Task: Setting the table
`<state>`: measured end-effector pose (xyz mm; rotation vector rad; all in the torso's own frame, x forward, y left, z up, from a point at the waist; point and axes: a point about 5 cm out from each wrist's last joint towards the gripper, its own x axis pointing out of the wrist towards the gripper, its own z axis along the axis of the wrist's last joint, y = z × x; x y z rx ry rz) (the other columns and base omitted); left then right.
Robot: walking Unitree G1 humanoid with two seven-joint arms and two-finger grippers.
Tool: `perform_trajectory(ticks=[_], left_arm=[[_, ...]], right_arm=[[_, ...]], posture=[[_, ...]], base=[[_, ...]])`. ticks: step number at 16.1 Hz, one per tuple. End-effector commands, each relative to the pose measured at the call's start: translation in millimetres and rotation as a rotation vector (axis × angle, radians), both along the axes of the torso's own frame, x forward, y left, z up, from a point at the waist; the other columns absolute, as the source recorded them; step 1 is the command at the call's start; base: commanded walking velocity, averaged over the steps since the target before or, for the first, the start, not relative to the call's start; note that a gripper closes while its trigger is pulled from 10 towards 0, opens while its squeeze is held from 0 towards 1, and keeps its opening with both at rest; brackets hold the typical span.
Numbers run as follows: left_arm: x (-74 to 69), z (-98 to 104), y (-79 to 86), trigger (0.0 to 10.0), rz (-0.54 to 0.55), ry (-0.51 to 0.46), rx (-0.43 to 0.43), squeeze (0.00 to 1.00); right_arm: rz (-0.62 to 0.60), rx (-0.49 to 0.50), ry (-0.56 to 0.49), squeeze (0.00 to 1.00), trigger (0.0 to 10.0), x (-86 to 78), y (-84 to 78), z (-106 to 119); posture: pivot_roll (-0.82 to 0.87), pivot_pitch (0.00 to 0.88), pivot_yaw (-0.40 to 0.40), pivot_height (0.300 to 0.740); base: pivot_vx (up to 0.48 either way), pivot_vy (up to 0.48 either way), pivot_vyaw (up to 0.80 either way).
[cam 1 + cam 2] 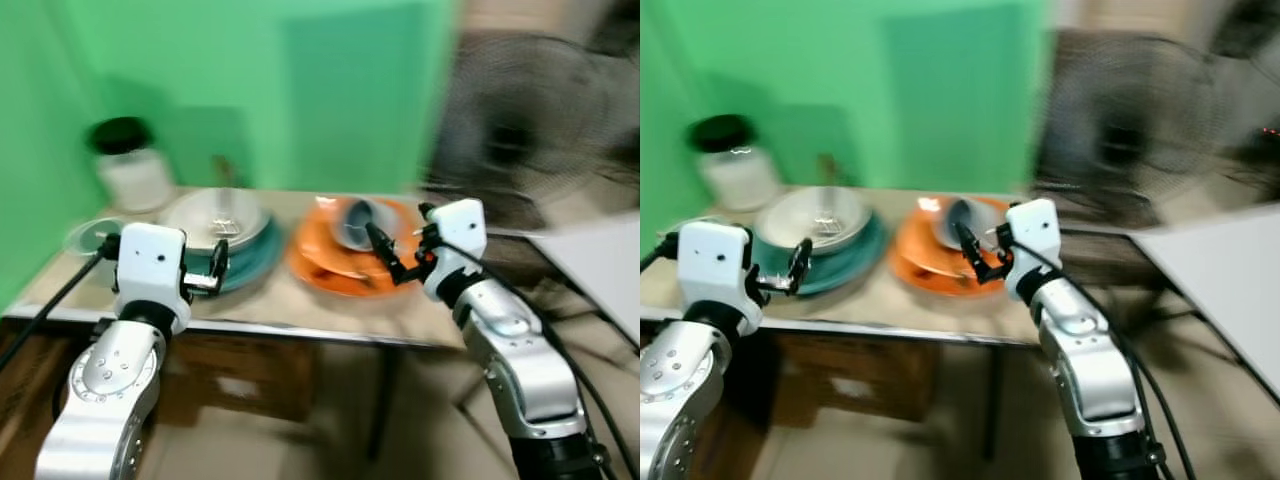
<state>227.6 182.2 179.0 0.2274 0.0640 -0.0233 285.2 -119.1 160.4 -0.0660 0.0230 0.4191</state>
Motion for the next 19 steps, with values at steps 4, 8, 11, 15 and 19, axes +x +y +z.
perform_trajectory(ticks=[4, 8, 11, 15, 19], left_arm=[[9.6, 1, -8.2, 10.0, -0.111, 0.015, -0.02, 0.0], [16.9, 0, -22.1, 10.0, -0.322, 0.074, 0.005, 0.0], [25.6, 2, -24.8, 10.0, -0.377, 0.055, 0.023, 0.0], [30.5, 2, -31.7, 10.0, -0.528, 0.074, 0.035, 0.0], [31.2, -2, -31.3, 10.0, -0.558, 0.092, 0.043, 0.0]], right_arm=[[0.07, -0.05, 0.005, 0.0, 10.0, 12.3, -3.9, 8], [0.077, -0.138, -0.014, 0.93, 10.0, 31.2, -17.8, 21], [0.076, -0.214, -0.006, 1.0, 10.0, 38.6, -32.3, 25], [0.09, -0.334, 0.015, 1.0, 10.0, 48.9, -44.8, 27], [0.151, -0.368, 0.052, 1.0, 10.0, 42.1, -47.2, 36]], posture=[[-0.04, 0.0, 0.04, 0.74], [-0.07, 0.0, 0.047, 0.74], [-0.09, 0.0, 0.038, 0.74], [-0.12, 0.0, 0.036, 0.74], [-0.15, 0.0, 0.023, 0.74]], base=[[0.0, 0.0, 0.0], [0.0, 0.0, 0.0], [0.0, 0.0, 0.0], [0.0, 0.0, 0.0], [0.0, 0.0, 0.0]])
